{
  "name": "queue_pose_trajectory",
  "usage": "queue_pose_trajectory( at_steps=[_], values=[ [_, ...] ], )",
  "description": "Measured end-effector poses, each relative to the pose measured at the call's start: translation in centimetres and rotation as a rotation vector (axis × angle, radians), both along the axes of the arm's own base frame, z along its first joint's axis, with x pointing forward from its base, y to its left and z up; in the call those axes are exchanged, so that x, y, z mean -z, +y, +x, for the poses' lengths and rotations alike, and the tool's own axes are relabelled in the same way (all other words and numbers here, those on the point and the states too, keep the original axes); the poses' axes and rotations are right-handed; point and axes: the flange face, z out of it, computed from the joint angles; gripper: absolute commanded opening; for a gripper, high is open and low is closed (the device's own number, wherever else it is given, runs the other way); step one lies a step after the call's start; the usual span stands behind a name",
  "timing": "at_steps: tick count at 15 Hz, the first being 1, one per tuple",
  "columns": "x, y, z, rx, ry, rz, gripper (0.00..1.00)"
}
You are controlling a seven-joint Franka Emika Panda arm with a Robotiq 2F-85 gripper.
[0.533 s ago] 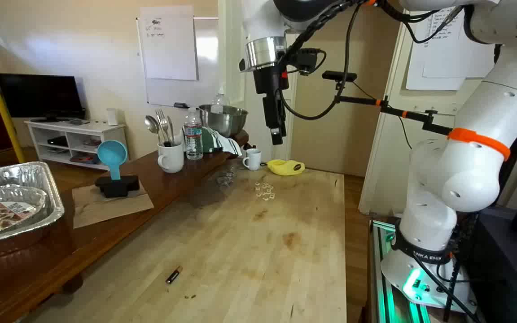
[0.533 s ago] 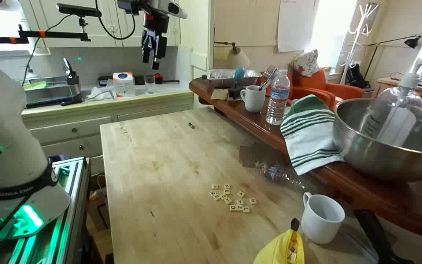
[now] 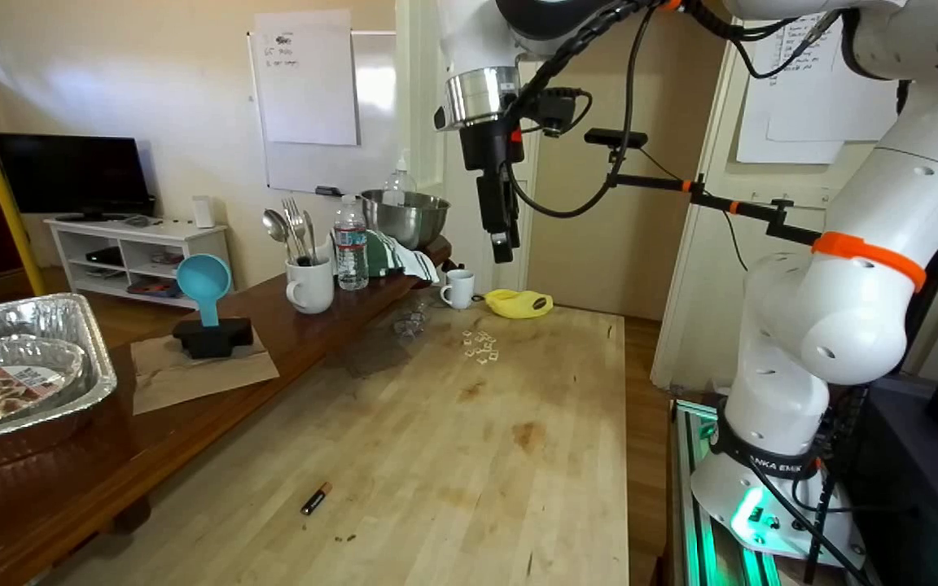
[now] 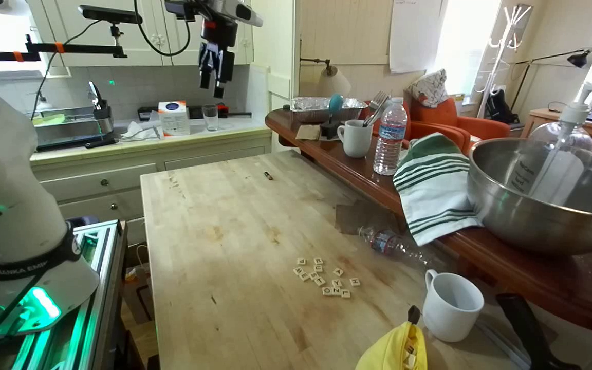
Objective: Move the letter pieces on the table
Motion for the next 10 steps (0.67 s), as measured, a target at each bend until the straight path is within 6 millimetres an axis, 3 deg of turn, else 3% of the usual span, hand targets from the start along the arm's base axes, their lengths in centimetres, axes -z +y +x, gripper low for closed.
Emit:
queue_pose_trajectory(
  at_steps=[3, 7, 10],
  values=[
    [1.7, -2.9, 1.0, 0.07, 0.033, -0.022, 1.0],
    [5.6, -8.9, 2.8, 0.152, 0.052, -0.043, 1.0],
    [8.8, -12.3, 4.0, 0.115, 0.027, -0.034, 1.0]
  ],
)
